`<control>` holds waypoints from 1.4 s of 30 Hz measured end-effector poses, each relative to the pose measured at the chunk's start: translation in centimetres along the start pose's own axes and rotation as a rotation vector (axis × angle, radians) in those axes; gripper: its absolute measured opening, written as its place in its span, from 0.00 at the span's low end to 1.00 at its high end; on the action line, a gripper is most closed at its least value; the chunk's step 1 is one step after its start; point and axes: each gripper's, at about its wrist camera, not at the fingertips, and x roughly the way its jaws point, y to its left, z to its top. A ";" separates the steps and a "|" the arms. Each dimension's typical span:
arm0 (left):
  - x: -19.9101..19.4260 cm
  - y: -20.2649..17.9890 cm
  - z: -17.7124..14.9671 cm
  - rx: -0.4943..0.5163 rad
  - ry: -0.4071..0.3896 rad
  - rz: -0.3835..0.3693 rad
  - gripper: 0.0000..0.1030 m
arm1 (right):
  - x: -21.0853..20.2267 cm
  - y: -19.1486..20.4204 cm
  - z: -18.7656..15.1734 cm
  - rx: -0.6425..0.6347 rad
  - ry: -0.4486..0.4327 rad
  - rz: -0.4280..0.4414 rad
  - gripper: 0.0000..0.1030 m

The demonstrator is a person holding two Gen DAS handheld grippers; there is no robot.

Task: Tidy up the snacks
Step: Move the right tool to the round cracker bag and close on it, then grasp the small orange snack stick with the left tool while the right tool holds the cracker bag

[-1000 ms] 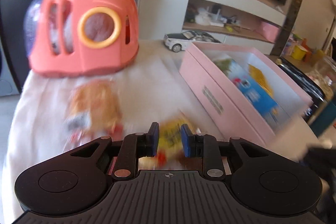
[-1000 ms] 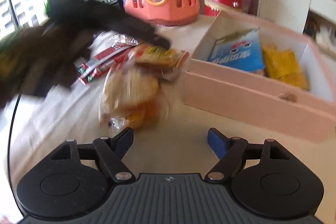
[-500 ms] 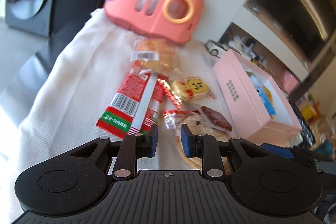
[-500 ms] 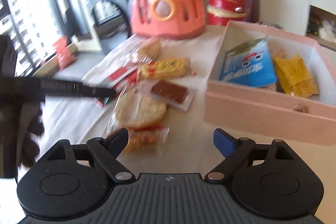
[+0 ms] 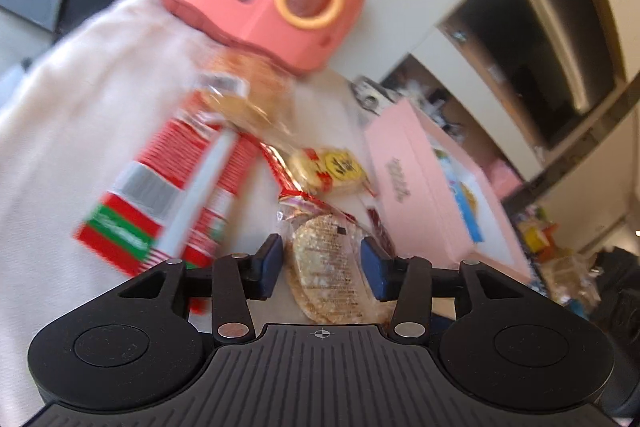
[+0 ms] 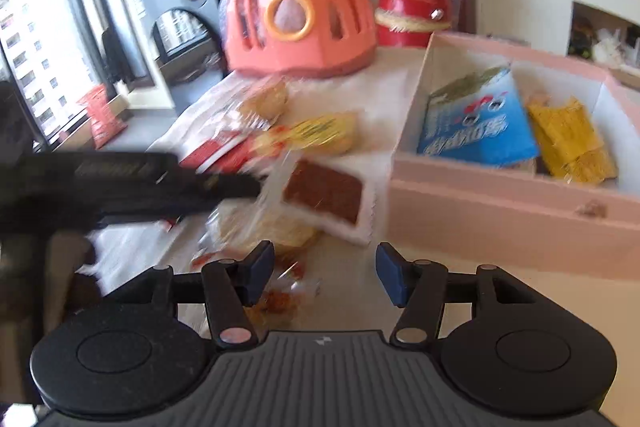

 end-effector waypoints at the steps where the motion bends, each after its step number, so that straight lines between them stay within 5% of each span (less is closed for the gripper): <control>1: 0.0 -0.2 -0.2 -0.003 0.021 -0.031 0.40 | 0.0 0.2 -0.2 -0.014 0.000 0.002 0.55; 5: -2.0 -1.9 -1.2 0.065 -0.002 -0.033 0.39 | -0.7 1.6 -1.8 -0.131 -0.016 -0.038 0.56; 10: -4.4 -2.2 -1.3 0.034 -0.038 -0.095 0.28 | -2.4 1.4 -3.2 -0.157 -0.019 0.034 0.58; 12: -5.2 -2.3 -1.3 0.042 -0.063 -0.056 0.28 | -3.3 1.1 -3.6 -0.151 -0.012 0.070 0.63; 14: -6.1 -2.1 -1.4 0.065 -0.105 0.042 0.28 | -4.0 0.6 -3.8 -0.134 -0.014 0.083 0.78; 17: -7.0 -1.1 -1.7 0.046 -0.150 0.160 0.29 | -4.6 0.1 -3.8 -0.097 -0.043 0.073 0.82; 22: -8.3 -0.2 -2.0 0.010 -0.178 0.190 0.29 | -2.8 0.0 -1.6 -0.004 -0.018 0.083 0.86; 27: -9.0 -1.5 -3.4 0.126 -0.110 0.175 0.29 | 1.2 2.6 0.5 -0.064 0.048 0.036 0.89; 29: -9.2 -2.1 -4.1 0.165 -0.061 0.166 0.29 | 1.3 3.7 0.4 -0.138 0.057 0.023 0.79; 36: -8.8 -4.8 -7.3 0.264 0.179 -0.002 0.29 | -3.6 1.9 -2.6 -0.241 0.005 -0.022 0.75; 42: -7.7 -8.2 -8.8 0.397 0.238 -0.033 0.29 | -7.1 -1.6 -4.5 -0.215 -0.059 -0.150 0.75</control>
